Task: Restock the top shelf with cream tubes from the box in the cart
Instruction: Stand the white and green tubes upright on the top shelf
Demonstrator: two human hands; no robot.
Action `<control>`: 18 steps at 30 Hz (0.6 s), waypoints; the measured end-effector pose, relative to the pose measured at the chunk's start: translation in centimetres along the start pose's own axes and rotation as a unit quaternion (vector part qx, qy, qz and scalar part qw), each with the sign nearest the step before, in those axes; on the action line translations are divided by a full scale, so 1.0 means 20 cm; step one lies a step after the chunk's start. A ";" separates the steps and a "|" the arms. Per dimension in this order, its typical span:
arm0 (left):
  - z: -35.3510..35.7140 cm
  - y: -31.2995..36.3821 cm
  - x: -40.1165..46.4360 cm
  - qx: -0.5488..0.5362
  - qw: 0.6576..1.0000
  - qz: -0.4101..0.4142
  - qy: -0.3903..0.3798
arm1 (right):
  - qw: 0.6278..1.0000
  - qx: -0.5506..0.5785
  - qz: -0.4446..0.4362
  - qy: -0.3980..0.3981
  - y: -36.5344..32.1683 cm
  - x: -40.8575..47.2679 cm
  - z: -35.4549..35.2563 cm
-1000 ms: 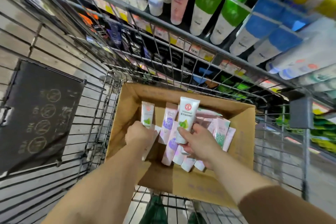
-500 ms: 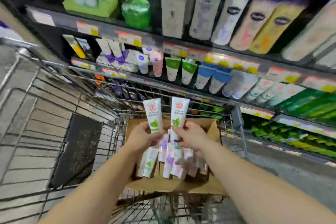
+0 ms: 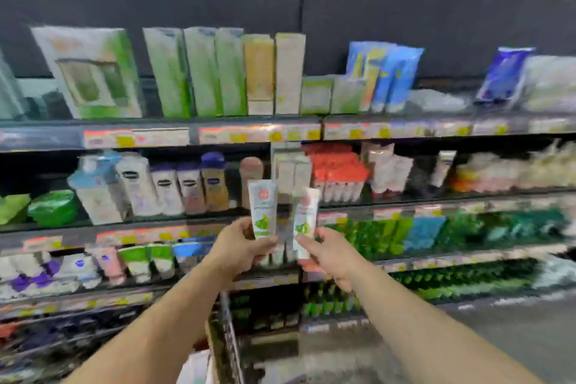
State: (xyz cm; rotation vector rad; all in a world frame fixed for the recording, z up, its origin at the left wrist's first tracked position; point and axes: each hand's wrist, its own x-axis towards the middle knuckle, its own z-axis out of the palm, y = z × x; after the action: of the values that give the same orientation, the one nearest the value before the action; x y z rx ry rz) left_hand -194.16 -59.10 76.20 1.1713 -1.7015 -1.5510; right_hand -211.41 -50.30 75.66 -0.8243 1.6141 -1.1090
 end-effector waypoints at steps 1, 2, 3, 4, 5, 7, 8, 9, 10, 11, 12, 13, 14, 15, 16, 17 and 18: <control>0.18 0.09 0.01 -0.001 1.000 0.016 -0.016 | 1.000 0.016 -0.006 0.014 -0.03 -0.07 -0.20; 0.36 0.19 0.01 -0.006 0.999 0.029 -0.029 | 0.999 0.030 -0.014 0.031 -0.06 -0.15 -0.40; 0.55 0.28 0.02 -0.013 0.998 0.046 -0.047 | 0.997 0.044 -0.024 0.053 -0.09 -0.23 -0.60; 0.73 0.37 0.02 -0.020 0.996 0.063 -0.068 | 0.995 0.050 -0.038 0.079 -0.12 -0.32 -0.80; 0.92 0.46 0.03 -0.023 0.992 0.080 -0.093 | 0.991 0.055 -0.051 0.107 -0.13 -0.41 -0.99; 1.27 0.63 0.01 -0.042 0.982 0.108 -0.149 | 0.982 0.067 -0.075 0.162 -0.16 -0.61 -1.32; 1.44 0.71 0.00 -0.057 0.977 0.118 -0.171 | 0.976 0.073 -0.085 0.187 -0.16 -0.69 -1.48; 1.60 0.78 -0.01 -0.071 0.972 0.125 -0.188 | 0.970 0.083 -0.096 0.208 -0.15 -0.77 -1.62; 1.74 0.84 -0.01 -0.084 0.968 0.124 -0.200 | 0.964 0.090 -0.106 0.227 -0.14 -0.85 -1.74; 1.87 0.88 -0.01 -0.095 0.965 0.120 -0.213 | 0.957 0.100 -0.113 0.247 -0.13 -0.91 -1.86; 2.00 0.92 0.00 -0.106 0.961 0.118 -0.226 | 0.951 0.104 -0.116 0.266 -0.11 -0.97 -1.97; 2.12 0.95 0.01 -0.106 0.958 0.121 -0.238 | 0.945 0.110 -0.117 0.284 -0.08 -1.02 -2.07; 2.22 0.97 0.02 -0.103 0.954 0.125 -0.251 | 0.939 0.114 -0.118 0.301 -0.05 -1.07 -2.16; 2.31 0.99 0.04 -0.098 0.950 0.124 -0.269 | 0.933 0.118 -0.117 0.319 -0.01 -1.11 -2.25; 2.41 1.01 0.05 -0.097 0.945 0.118 -0.289 | 0.927 0.122 -0.112 0.336 0.03 -1.13 -2.33; 2.49 1.03 0.07 -0.092 0.940 0.113 -0.310 | 0.922 0.126 -0.108 0.351 0.06 -1.15 -2.41; 2.57 1.04 0.10 -0.086 0.934 0.114 -0.327 | 0.916 0.129 -0.104 0.365 0.09 -1.16 -2.49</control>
State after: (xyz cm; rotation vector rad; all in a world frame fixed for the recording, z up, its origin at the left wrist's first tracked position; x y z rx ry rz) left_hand -243.70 -36.60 86.81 0.3512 -1.9532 -2.0206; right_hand -252.02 -15.30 87.36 -0.4209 1.9327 -1.8930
